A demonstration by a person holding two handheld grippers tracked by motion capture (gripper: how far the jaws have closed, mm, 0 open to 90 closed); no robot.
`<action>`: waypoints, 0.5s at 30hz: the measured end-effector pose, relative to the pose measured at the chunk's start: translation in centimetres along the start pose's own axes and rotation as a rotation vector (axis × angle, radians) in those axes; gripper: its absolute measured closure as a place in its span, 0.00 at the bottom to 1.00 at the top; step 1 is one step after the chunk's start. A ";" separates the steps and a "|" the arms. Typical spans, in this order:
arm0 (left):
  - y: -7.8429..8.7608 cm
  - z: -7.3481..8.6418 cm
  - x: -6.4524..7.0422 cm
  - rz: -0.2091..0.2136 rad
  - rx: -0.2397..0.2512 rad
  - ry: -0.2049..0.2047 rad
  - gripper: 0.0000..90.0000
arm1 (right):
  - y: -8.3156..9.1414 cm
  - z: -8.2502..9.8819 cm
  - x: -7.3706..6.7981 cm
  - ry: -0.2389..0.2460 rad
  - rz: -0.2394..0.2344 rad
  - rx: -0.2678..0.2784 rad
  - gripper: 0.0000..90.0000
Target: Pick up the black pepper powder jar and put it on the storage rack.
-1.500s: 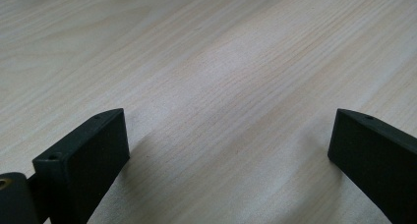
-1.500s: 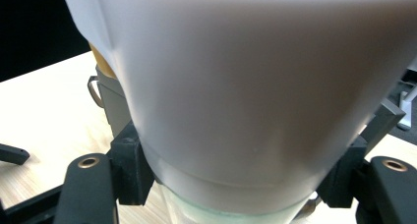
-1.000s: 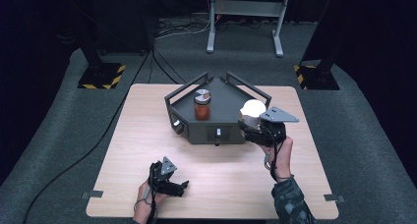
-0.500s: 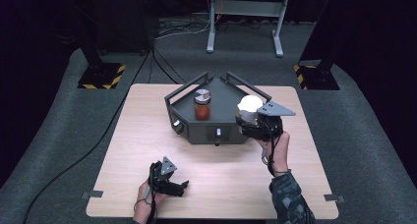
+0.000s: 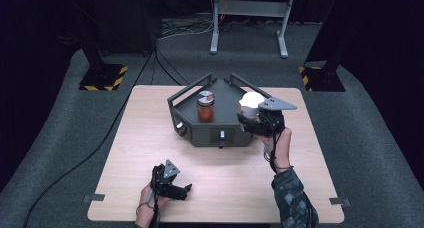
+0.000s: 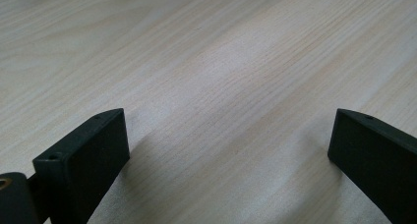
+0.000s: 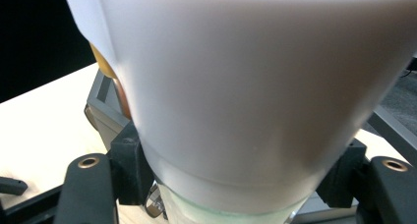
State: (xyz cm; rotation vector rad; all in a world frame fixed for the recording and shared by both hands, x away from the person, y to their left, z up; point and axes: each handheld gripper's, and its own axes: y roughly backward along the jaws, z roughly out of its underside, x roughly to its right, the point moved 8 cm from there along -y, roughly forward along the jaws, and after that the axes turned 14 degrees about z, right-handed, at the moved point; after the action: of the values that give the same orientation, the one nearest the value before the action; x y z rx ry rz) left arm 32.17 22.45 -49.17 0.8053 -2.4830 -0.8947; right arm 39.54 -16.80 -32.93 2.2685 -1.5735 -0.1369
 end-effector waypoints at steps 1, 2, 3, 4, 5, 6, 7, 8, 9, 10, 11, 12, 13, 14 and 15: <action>0.0 0.0 0.0 0.000 0.000 0.000 0.02 | -0.1 -0.1 0.0 0.002 -0.001 -0.001 0.33; 0.0 0.0 0.0 -0.001 0.000 -0.001 0.02 | -0.2 -0.1 0.0 0.000 -0.001 -0.002 0.33; 0.0 0.0 0.0 -0.001 0.000 -0.001 0.02 | -0.3 -0.2 0.0 0.002 -0.001 -0.004 0.33; 0.0 0.0 0.0 0.000 0.000 0.000 0.02 | -0.4 -0.2 0.0 0.001 -0.001 -0.006 0.33; 0.0 0.0 0.0 0.000 0.000 0.000 0.02 | -0.6 -0.3 0.0 0.000 -0.001 -0.007 0.33; 0.0 0.0 0.0 -0.001 0.000 -0.001 0.02 | -0.7 -0.3 0.0 0.000 0.000 -0.009 0.33; 0.0 0.0 0.0 -0.001 0.001 -0.001 0.02 | -0.8 -0.4 0.0 -0.001 -0.001 -0.010 0.33; 0.0 0.0 0.0 -0.001 0.000 -0.001 0.02 | -0.9 -0.5 0.0 -0.001 -0.002 -0.011 0.33; 0.0 0.0 0.0 -0.001 0.000 0.000 0.02 | -1.0 -0.5 0.0 -0.003 -0.002 -0.011 0.33; 0.0 0.0 0.0 -0.001 0.000 -0.001 0.02 | -1.1 -0.6 0.0 -0.004 -0.003 -0.012 0.33; 0.0 0.0 0.0 0.000 0.000 -0.001 0.02 | -1.2 -0.7 -0.1 -0.005 -0.004 -0.012 0.33; 0.0 0.0 0.0 -0.001 0.000 -0.001 0.02 | -1.4 -0.7 -0.1 -0.006 -0.005 -0.013 0.33; 0.0 0.0 0.0 -0.001 0.000 -0.001 0.02 | -1.5 -0.8 -0.1 -0.006 -0.006 -0.013 0.33; 0.0 0.0 0.0 0.000 0.000 0.000 0.02 | -1.6 -0.9 -0.2 -0.008 -0.006 -0.013 0.33; 0.0 0.0 0.0 -0.001 0.000 0.000 0.02 | -1.8 -0.9 -0.2 -0.008 -0.007 -0.012 0.33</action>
State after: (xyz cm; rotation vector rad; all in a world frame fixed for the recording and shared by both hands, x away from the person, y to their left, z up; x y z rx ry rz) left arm 32.16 22.45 -49.17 0.8060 -2.4833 -0.8948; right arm 41.29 -15.84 -32.71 2.2674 -1.5648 -0.1575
